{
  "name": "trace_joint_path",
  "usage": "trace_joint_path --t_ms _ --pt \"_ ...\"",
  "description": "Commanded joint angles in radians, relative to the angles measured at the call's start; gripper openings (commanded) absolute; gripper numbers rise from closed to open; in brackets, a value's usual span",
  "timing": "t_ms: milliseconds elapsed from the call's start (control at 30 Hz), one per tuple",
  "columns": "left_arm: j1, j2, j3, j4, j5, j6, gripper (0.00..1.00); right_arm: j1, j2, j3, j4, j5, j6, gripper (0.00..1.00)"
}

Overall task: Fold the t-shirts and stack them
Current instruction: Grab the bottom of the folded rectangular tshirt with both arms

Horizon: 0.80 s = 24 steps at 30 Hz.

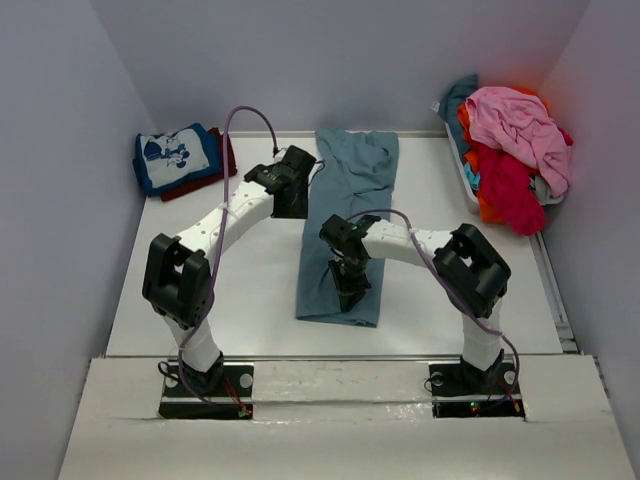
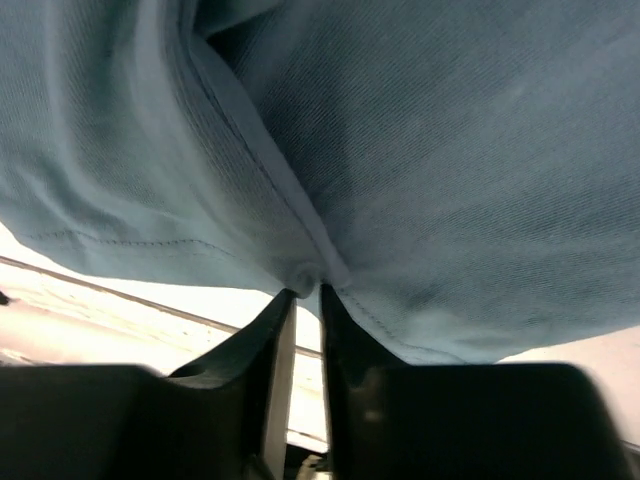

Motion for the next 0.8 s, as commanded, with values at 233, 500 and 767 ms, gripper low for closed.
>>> trace_joint_path --t_ms 233,500,767 --pt "0.005 -0.066 -0.013 0.014 -0.020 0.007 0.80 0.041 -0.034 0.028 -0.019 0.023 0.003 0.12" --pt "0.005 -0.063 -0.030 0.022 -0.012 0.010 0.80 0.072 -0.126 0.038 -0.077 0.055 0.032 0.07" --pt "0.005 -0.065 -0.051 0.036 0.003 0.013 0.80 0.081 -0.146 0.019 -0.111 0.091 0.056 0.13"
